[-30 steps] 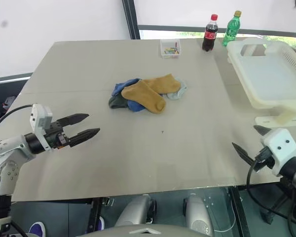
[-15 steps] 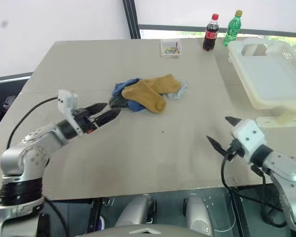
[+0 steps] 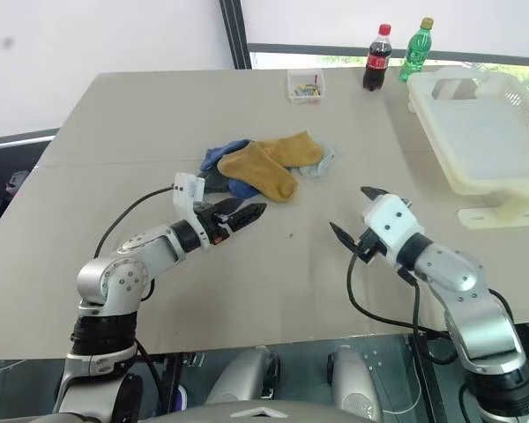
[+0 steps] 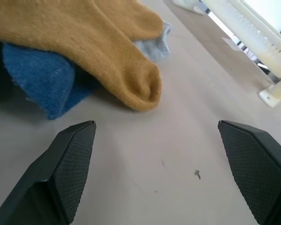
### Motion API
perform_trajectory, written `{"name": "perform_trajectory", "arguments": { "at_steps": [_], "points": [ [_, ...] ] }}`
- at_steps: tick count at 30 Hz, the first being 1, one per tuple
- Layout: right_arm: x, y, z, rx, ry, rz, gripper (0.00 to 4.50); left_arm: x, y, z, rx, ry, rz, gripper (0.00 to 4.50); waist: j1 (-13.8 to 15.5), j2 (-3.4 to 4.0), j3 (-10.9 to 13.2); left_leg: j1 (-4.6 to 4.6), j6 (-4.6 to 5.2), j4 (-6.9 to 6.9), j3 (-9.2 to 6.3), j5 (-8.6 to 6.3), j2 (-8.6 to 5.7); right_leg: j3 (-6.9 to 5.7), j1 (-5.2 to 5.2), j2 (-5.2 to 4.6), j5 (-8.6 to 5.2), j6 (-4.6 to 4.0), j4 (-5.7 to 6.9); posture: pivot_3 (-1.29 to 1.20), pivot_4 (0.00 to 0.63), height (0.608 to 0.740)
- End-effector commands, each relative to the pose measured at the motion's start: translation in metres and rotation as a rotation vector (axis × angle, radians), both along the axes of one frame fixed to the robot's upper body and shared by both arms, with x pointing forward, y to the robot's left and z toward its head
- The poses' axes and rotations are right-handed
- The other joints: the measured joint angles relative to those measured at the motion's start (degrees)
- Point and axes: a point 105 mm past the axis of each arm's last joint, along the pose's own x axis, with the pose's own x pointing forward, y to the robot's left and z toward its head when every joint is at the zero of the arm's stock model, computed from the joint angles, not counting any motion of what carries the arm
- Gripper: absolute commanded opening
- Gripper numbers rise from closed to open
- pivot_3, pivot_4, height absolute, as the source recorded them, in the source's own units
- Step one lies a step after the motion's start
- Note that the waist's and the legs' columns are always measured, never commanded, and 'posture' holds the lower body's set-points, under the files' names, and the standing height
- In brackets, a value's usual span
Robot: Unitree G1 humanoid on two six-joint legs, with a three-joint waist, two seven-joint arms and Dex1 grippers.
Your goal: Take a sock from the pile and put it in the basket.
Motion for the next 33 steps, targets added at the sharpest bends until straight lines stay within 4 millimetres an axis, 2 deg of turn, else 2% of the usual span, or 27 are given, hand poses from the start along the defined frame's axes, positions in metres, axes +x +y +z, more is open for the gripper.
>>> {"name": "perform_trajectory", "arguments": {
  "at_steps": [1,3,7,12,15,17,19,20,21,23,24,30,33],
  "points": [
    [0.005,0.018,-0.001,-0.021,-0.026,0.057,4.5,-0.021,0.003,0.019,0.019,-0.13,-0.099,4.47,-0.3,-0.01,0.0,-0.01,0.0,-0.01,0.01,0.0,-0.03,0.02,-0.01,-0.02,0.0,0.0,-0.02,0.0,0.15,0.74],
    [0.015,0.033,-0.008,-0.038,-0.021,0.092,4.5,-0.034,0.019,0.024,0.058,-0.238,-0.133,4.47,-1.3,-0.01,0.0,0.02,-0.01,-0.13,0.01,-0.01,-0.03,0.25,-0.14,0.04,0.0,0.0,-0.05,0.0,0.15,0.74],
    [0.044,0.065,-0.022,-0.098,-0.026,0.163,4.5,-0.06,0.057,0.025,0.127,-0.274,-0.263,4.47,-1.7,0.07,0.1,0.11,-0.13,-0.33,0.02,0.06,0.08,0.3,-0.21,0.21,0.05,-0.11,-0.07,0.0,0.15,0.74],
    [0.08,0.101,-0.021,-0.072,-0.037,0.19,4.5,-0.072,0.087,0.035,0.216,-0.341,-0.292,4.47,-1.2,0.1,0.2,0.12,-0.21,-0.39,-0.15,0.11,0.07,0.17,-0.2,0.19,0.08,-0.18,-0.07,0.0,0.15,0.74],
    [0.094,0.119,-0.02,-0.056,-0.031,0.201,4.5,-0.077,0.103,0.039,0.255,-0.362,-0.261,4.47,-1.6,0.08,0.2,0.08,-0.21,-0.43,-0.11,0.11,0.02,0.22,-0.27,0.14,0.09,-0.18,-0.13,0.0,0.15,0.74],
    [0.098,0.124,-0.022,-0.054,-0.029,0.211,4.5,-0.078,0.107,0.039,0.263,-0.367,-0.244,4.47,-1.6,0.08,0.2,0.03,-0.21,-0.57,-0.09,0.11,0.01,0.23,-0.41,0.11,0.09,-0.18,-0.15,0.0,0.15,0.74],
    [0.101,0.129,-0.027,-0.058,-0.011,0.218,3.97,-0.079,0.11,0.039,0.276,-0.371,-0.222,4.5,-1.6,0.07,0.2,-0.17,-0.22,-0.61,-0.12,0.12,0.01,0.19,-0.66,0.09,0.08,-0.19,-0.16,0.0,0.15,0.74],
    [0.101,0.131,-0.032,-0.083,-0.008,0.23,3.93,-0.08,0.11,0.039,0.277,-0.374,-0.211,4.5,-1.8,0.05,0.1,-0.24,-0.22,-0.62,-0.11,0.12,0.01,0.2,-0.71,0.09,0.08,-0.19,-0.17,0.0,0.15,0.74],
    [0.101,0.132,-0.035,-0.102,-0.008,0.24,3.26,-0.08,0.111,0.04,0.278,-0.376,-0.203,4.5,-1.8,0.05,0.2,-0.5,-0.22,-0.58,-0.08,0.12,-0.02,0.23,-0.95,0.07,0.09,-0.18,-0.14,0.0,0.15,0.74],
    [0.101,0.133,-0.039,-0.105,0.001,0.249,2.32,-0.081,0.112,0.04,0.281,-0.378,-0.186,4.5,-1.9,0.05,0.2,-0.67,-0.22,-0.55,-0.08,0.12,-0.04,0.23,-1.04,0.05,0.09,-0.18,-0.13,0.0,0.15,0.74],
    [0.1,0.133,-0.04,-0.093,0.012,0.253,2.14,-0.08,0.113,0.04,0.282,-0.378,-0.179,4.5,-1.9,0.05,0.1,-0.67,-0.22,-0.55,-0.07,0.12,-0.04,0.22,-1.04,0.05,0.09,-0.18,-0.13,0.0,0.15,0.74],
    [0.1,0.13,-0.045,-0.098,0.024,0.248,2.14,-0.079,0.109,0.04,0.276,-0.385,-0.16,4.5,-1.9,0.05,0.1,-0.65,-0.26,-0.53,-0.09,0.14,-0.01,0.21,-1.04,0.07,0.1,-0.17,-0.08,0.0,0.15,0.74],
    [0.098,0.129,-0.039,-0.086,0.007,0.249,2.14,-0.079,0.105,0.039,0.27,-0.387,-0.156,4.5,-1.9,0.06,0.2,-0.65,-0.25,-0.54,-0.08,0.14,-0.03,0.22,-1.04,0.06,0.1,-0.18,-0.08,0.0,0.15,0.74]
  ]
}}
